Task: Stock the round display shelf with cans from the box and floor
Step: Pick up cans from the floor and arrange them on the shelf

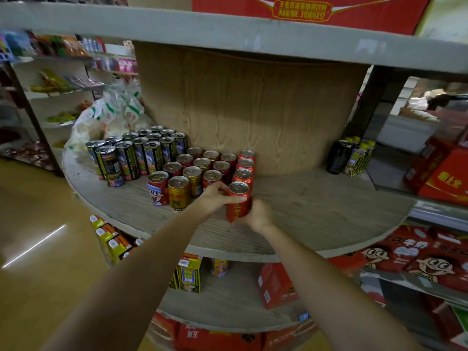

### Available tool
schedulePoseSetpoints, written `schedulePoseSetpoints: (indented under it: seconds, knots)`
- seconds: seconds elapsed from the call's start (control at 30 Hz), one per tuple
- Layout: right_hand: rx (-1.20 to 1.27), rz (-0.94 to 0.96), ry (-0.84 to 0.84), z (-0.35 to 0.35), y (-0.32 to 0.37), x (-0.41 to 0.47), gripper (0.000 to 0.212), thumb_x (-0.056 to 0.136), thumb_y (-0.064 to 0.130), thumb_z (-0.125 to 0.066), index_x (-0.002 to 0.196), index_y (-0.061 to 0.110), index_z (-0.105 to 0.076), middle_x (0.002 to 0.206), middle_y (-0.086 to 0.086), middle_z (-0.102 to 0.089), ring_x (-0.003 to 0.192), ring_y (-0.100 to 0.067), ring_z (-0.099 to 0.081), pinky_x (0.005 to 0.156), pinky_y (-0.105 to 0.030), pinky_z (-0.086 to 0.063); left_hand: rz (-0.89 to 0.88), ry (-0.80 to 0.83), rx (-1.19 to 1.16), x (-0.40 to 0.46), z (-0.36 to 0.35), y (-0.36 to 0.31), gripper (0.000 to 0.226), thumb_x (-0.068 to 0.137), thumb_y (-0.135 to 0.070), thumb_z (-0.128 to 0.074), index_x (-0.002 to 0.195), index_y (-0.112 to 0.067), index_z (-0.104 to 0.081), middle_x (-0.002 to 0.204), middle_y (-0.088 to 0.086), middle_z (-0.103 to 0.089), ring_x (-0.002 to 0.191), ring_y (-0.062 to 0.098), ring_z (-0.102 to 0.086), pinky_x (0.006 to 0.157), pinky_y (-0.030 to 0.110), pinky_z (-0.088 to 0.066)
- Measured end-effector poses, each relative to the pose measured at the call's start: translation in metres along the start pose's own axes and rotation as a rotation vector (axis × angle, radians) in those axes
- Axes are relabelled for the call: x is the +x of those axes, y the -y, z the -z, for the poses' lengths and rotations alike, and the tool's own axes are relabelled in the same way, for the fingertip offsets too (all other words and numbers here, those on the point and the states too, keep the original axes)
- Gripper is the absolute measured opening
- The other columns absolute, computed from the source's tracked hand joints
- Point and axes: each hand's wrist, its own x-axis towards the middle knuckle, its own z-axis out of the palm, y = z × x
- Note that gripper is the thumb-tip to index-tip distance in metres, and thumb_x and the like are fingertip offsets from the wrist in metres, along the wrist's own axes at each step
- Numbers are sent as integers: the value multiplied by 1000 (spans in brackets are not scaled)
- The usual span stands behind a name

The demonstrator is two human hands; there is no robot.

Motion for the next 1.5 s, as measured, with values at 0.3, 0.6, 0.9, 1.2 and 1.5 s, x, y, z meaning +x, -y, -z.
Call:
schedulePoseSetpoints:
  seconds: [0.3,0.6,0.9,1.2,1.5]
  knots:
    - [-26,-79,2,-8,-1,19,73,62,17,-91,126,18,-57,126,-5,-63,120,-24,-57,101,-40,-47,10,100,126,21,10,-3,69,58,-43,-92,114,-15,-62,113,-1,-65,107,14,-62,98,35,-52]
    - [-43,-113,-21,-15,-2,23,75,67,18,-89,133,16,-53,128,-7,-63,119,-25,-58,93,-30,-46,5,38,140,8,1,-7,70,63,-43,-90,119,-15,-60,117,2,-65,105,14,-62,93,34,-54]
    - [3,9,-44,-1,-21,9,46,73,21,-83,111,20,-56,112,-2,-67,103,-18,-63,85,-30,-49,20,-209,377,-13,-14,-26,66,67,-42,-87,118,-7,-62,112,3,-67,104,18,-63,89,31,-52]
    - [35,131,-70,54,-74,-23,28,80,-1,-67,75,24,-55,73,9,-56,77,-13,-57,73,-22,-42,150,-110,301,-52,-84,-30,25,89,-22,-70,94,3,-68,86,19,-73,65,24,-67,69,36,-58]
    - [26,-18,-41,165,-194,-82,16,82,5,-70,83,17,-60,82,2,-62,87,-22,-61,81,-33,-52,105,65,436,-60,-249,-50,12,92,-6,-57,98,0,-66,80,15,-70,69,24,-67,65,33,-57]
